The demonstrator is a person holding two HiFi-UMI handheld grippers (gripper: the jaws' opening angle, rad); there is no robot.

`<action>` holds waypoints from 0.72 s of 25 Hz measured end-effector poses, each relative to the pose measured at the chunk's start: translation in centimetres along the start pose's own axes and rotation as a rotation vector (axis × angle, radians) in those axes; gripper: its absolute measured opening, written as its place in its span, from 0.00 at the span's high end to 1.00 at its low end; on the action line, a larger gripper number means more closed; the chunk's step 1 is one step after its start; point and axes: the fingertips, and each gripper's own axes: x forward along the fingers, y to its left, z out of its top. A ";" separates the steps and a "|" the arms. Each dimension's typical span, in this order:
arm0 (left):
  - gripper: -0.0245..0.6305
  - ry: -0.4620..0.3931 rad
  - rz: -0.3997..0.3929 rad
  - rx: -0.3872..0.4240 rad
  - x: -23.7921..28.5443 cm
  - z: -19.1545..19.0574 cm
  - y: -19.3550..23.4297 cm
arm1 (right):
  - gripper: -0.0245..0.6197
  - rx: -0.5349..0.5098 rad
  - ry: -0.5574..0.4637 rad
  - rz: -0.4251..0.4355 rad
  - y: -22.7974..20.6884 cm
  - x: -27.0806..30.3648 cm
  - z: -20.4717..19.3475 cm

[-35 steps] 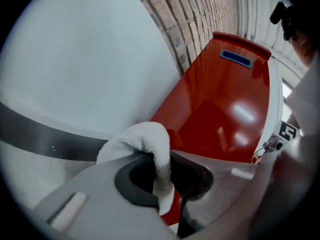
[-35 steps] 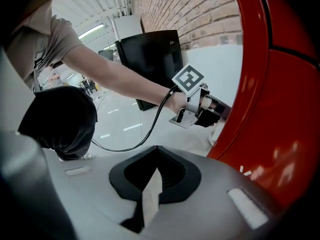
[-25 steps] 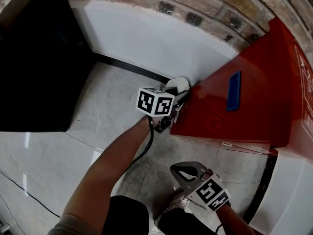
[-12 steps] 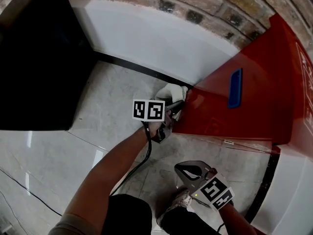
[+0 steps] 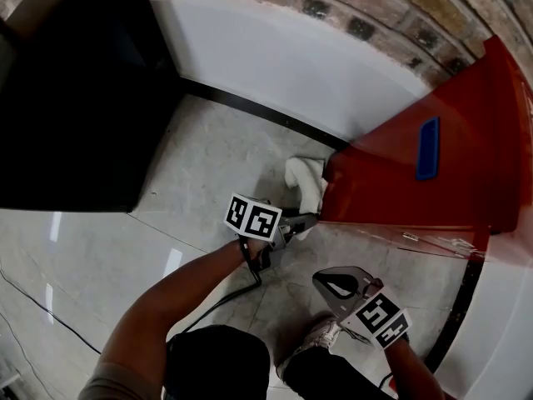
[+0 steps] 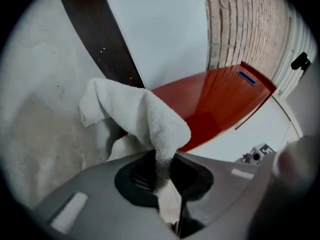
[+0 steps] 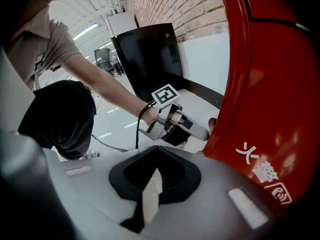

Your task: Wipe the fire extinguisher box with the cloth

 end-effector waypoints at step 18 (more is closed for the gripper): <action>0.89 0.339 0.089 0.981 -7.4 1.0 -17.3 | 0.92 -0.114 -0.185 -0.006 1.4 -6.4 8.3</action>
